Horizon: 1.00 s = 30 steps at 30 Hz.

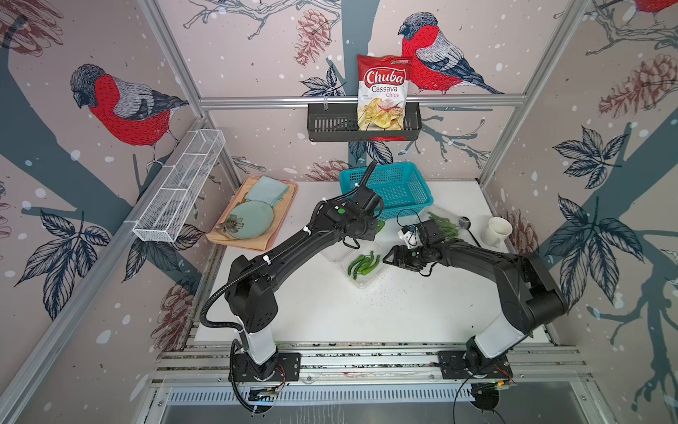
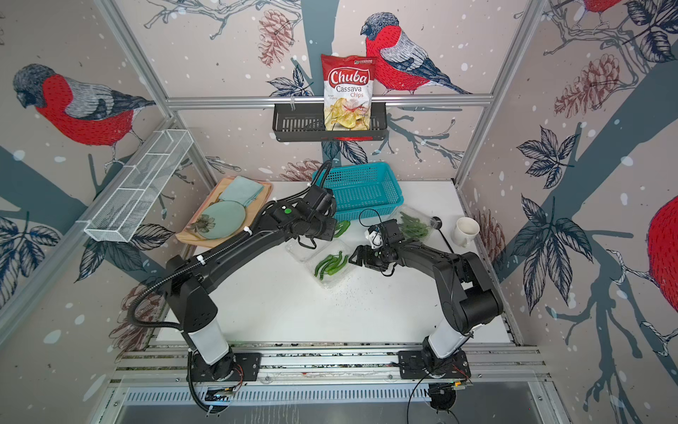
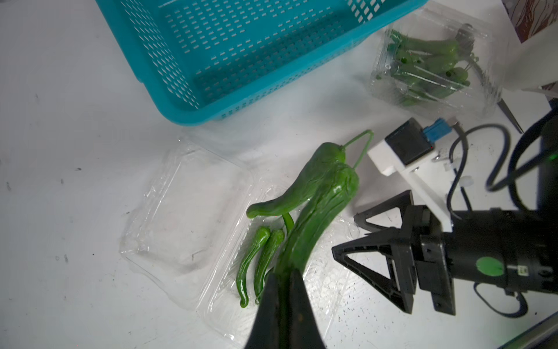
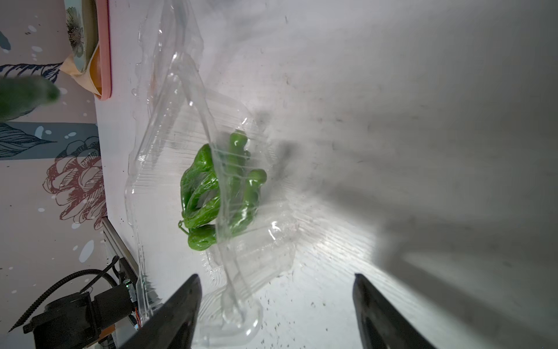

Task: Take small green peppers out of containers
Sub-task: Place the green pepper in the basket.

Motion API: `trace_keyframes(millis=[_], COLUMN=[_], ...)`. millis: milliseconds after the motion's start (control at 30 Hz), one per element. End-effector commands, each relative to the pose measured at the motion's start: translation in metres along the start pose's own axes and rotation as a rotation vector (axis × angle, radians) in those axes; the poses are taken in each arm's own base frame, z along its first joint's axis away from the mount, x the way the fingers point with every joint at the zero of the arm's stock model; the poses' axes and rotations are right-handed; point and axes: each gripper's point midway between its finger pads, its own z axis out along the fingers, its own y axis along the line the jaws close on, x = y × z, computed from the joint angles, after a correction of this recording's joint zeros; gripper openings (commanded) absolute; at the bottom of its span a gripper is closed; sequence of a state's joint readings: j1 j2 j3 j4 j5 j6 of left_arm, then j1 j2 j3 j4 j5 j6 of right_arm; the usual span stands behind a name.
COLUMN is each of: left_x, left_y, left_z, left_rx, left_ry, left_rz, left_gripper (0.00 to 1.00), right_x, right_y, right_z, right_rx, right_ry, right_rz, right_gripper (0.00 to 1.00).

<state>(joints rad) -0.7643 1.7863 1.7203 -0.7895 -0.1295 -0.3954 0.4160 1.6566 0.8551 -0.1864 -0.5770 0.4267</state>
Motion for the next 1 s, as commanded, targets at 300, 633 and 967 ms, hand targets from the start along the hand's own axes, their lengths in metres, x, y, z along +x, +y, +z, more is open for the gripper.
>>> trace_keyframes(millis=[300, 633, 967], left_x=[-0.112, -0.103, -0.090], left_y=[0.019, 0.045, 0.054], left_z=[0.046, 0.169, 0.195], left_rx=[0.019, -0.085, -0.079], left_ry=[-0.213, -0.154, -0.108], left_rz=[-0.101, -0.111, -0.115], left_gripper=[0.00, 0.00, 0.86], right_x=[0.014, 0.023, 0.023], right_y=[-0.012, -0.014, -0.014], right_z=[0.011, 0.006, 0.002], right_rx=[0.007, 0.035, 0.048], right_ry=[0.025, 0.033, 0.026], right_rz=[0.044, 0.042, 0.044], right_gripper=[0.77, 0.77, 0.77])
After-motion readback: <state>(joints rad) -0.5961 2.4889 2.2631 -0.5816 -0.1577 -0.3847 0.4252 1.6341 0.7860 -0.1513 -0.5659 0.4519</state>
